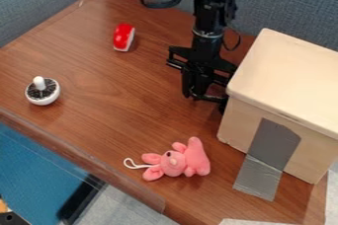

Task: Close the drawer

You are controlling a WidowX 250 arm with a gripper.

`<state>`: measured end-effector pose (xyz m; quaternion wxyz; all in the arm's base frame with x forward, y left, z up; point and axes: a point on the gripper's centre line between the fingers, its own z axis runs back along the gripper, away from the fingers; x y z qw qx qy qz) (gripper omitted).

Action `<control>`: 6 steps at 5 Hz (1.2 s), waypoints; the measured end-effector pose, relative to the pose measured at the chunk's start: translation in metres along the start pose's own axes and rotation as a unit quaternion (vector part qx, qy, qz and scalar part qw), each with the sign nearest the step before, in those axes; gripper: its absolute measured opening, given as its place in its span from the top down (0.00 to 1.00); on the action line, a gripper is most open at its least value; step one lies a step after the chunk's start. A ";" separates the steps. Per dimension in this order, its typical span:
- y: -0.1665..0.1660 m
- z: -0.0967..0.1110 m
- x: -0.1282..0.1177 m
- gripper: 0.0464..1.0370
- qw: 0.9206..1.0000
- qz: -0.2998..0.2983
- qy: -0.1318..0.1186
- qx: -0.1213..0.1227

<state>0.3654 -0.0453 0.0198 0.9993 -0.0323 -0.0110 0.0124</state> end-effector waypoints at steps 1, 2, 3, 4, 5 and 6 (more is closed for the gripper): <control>-0.007 0.001 0.000 0.88 1.000 -0.003 0.001 0.002; -0.009 0.000 0.001 0.65 1.000 0.009 -0.005 0.008; -0.006 0.006 -0.003 0.34 0.999 0.025 -0.017 0.019; -0.001 0.006 -0.007 0.07 0.999 0.031 -0.010 0.033; 0.016 0.006 -0.010 0.03 0.998 0.040 -0.001 0.056; 0.040 0.015 -0.014 0.04 0.995 0.068 0.000 0.072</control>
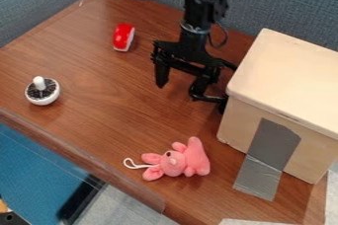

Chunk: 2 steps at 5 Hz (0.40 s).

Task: Close the drawer

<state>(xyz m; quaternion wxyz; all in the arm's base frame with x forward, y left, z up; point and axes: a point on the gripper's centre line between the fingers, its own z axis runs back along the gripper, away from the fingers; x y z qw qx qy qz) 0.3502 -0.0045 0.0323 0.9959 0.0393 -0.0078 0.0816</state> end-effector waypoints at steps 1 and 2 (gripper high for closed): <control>0.017 0.016 0.002 0.04 1.000 0.022 -0.016 -0.015; 0.017 0.032 0.005 0.04 0.997 0.028 -0.035 -0.059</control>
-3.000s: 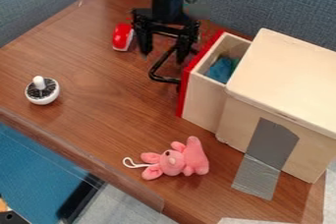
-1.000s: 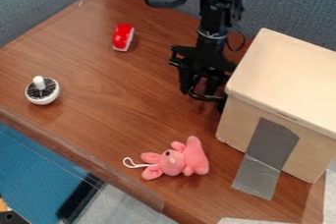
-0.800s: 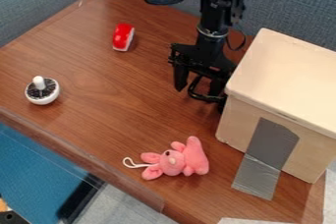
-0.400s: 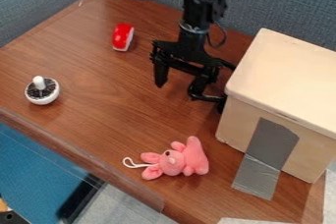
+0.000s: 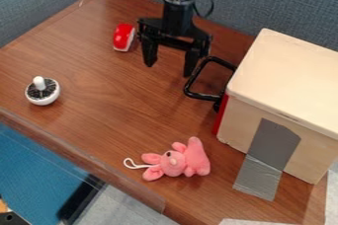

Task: Close the drawer

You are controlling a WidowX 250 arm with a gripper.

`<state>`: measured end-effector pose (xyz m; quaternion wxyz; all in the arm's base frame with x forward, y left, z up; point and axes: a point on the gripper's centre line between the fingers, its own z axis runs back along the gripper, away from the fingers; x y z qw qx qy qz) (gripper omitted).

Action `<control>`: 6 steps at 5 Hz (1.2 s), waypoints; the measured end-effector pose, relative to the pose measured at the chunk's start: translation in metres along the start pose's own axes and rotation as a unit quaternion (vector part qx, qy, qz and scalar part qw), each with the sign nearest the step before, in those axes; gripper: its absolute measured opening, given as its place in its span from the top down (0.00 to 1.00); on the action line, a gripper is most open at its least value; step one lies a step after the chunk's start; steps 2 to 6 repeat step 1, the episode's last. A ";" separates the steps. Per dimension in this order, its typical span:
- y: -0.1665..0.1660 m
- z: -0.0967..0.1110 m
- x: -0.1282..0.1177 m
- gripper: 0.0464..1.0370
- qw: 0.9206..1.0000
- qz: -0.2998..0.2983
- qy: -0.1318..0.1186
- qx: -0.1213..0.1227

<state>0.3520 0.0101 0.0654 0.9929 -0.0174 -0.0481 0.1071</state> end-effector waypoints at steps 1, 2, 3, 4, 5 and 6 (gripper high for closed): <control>-0.020 0.022 0.000 0.04 0.999 -0.029 -0.017 -0.026; -0.020 0.022 0.000 0.04 0.999 -0.029 -0.017 -0.026; -0.020 0.022 0.000 0.04 0.999 -0.029 -0.017 -0.026; -0.020 0.022 0.000 0.04 0.999 -0.029 -0.017 -0.026; -0.020 0.022 0.000 0.04 0.999 -0.029 -0.017 -0.026; -0.020 0.022 0.000 0.04 0.999 -0.029 -0.017 -0.026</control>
